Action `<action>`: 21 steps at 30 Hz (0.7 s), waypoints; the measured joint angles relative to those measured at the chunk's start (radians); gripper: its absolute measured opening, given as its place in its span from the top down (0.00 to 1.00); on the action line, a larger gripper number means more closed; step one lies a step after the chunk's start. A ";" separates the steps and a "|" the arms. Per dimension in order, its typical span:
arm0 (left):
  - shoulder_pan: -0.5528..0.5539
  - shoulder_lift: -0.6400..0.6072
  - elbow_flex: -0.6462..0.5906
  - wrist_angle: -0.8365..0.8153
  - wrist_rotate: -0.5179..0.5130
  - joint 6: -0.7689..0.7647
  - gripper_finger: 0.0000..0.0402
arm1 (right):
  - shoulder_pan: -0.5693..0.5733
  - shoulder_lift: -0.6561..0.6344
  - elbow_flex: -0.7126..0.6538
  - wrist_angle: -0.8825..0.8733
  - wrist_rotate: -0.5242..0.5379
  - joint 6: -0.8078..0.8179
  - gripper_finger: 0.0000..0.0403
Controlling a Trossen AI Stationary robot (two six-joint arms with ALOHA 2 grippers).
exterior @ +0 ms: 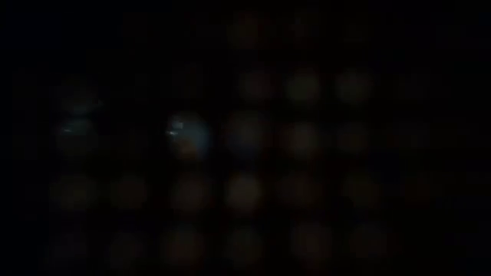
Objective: Fold towel
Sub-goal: Fold the light orange towel
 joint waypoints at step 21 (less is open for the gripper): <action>0.070 0.047 -0.160 -0.137 0.105 -0.155 0.98 | -0.257 -0.063 -0.263 0.209 -0.532 -0.160 0.55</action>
